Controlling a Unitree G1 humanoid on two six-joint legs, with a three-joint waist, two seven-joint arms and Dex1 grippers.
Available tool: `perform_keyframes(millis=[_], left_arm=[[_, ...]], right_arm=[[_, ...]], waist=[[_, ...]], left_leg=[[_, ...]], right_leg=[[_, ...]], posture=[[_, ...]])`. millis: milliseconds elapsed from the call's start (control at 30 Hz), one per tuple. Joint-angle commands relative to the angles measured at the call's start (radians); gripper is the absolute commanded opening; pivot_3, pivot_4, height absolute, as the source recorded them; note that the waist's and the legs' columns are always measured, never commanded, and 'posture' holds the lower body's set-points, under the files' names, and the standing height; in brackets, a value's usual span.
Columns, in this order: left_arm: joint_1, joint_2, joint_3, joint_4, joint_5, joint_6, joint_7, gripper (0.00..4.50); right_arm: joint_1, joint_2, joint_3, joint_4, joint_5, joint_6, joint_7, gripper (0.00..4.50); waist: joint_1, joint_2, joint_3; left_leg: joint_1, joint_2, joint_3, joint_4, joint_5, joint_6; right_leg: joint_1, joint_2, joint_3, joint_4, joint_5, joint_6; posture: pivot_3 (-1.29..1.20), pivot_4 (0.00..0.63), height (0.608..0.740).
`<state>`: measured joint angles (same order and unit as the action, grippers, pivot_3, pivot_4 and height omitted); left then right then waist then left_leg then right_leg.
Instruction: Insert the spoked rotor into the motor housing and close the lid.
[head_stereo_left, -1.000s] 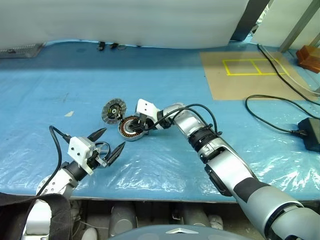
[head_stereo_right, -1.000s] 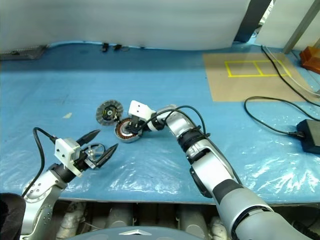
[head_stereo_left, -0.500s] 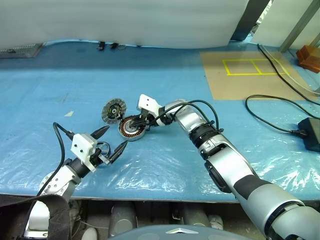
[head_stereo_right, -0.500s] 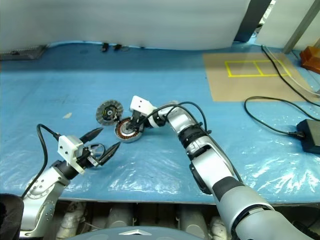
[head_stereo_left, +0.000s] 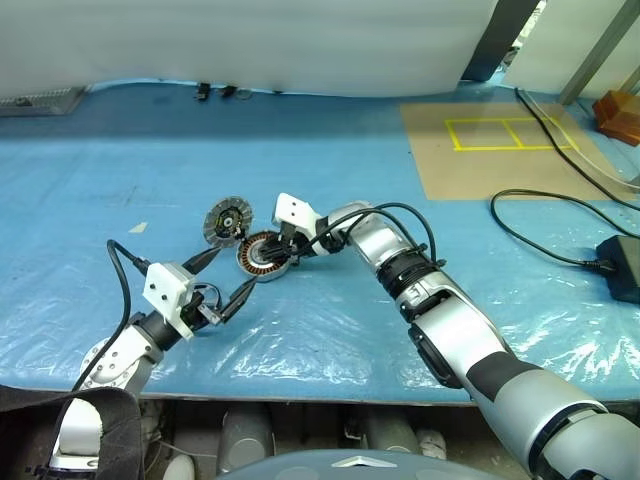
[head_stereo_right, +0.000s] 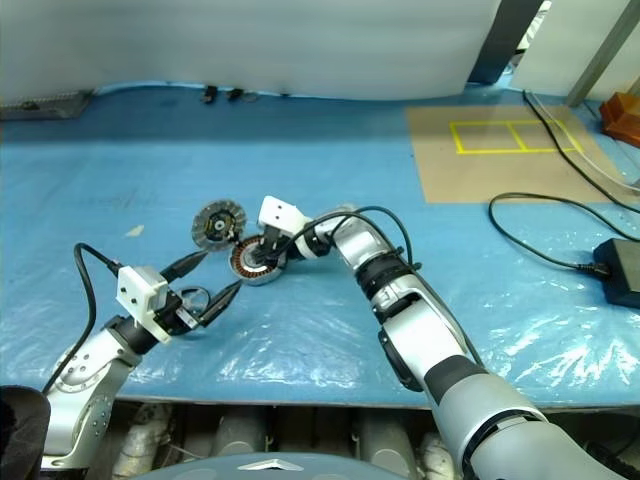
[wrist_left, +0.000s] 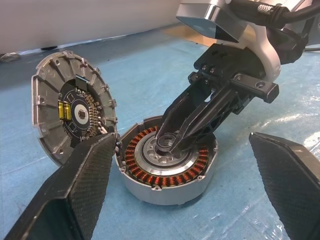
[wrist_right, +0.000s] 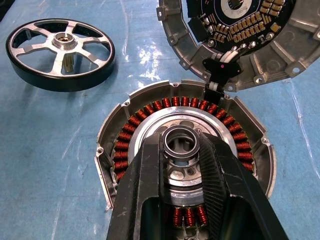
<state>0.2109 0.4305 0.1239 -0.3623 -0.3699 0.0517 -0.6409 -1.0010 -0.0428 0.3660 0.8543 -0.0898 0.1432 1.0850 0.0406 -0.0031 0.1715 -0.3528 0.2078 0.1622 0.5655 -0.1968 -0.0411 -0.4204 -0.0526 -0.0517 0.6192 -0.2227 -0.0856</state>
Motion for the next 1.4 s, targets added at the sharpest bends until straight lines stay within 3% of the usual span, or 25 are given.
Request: perform_keyframes(millis=[33,1400], left_arm=[[0.001,0.007,0.007,-0.023,-0.005,-0.007,-0.005,4.5],[0.007,0.009,0.007,-0.022,-0.003,-0.003,-0.011,4.5]], right_arm=[[0.006,0.009,-0.003,-0.025,0.0,-0.007,-0.005,0.61],[0.009,0.022,-0.012,0.002,-0.002,-0.005,-0.032,0.61]], waist=[[0.0,0.0,0.0],[0.0,0.0,0.0]], left_leg=[[0.0,0.0,0.0,0.0,0.0,0.0],[0.0,0.0,0.0,0.0,0.0,0.0]], right_leg=[[0.0,0.0,0.0,0.0,0.0,0.0],[0.0,0.0,0.0,0.0,0.0,0.0]], posture=[[0.0,0.15,0.74],[0.0,0.15,0.74]])
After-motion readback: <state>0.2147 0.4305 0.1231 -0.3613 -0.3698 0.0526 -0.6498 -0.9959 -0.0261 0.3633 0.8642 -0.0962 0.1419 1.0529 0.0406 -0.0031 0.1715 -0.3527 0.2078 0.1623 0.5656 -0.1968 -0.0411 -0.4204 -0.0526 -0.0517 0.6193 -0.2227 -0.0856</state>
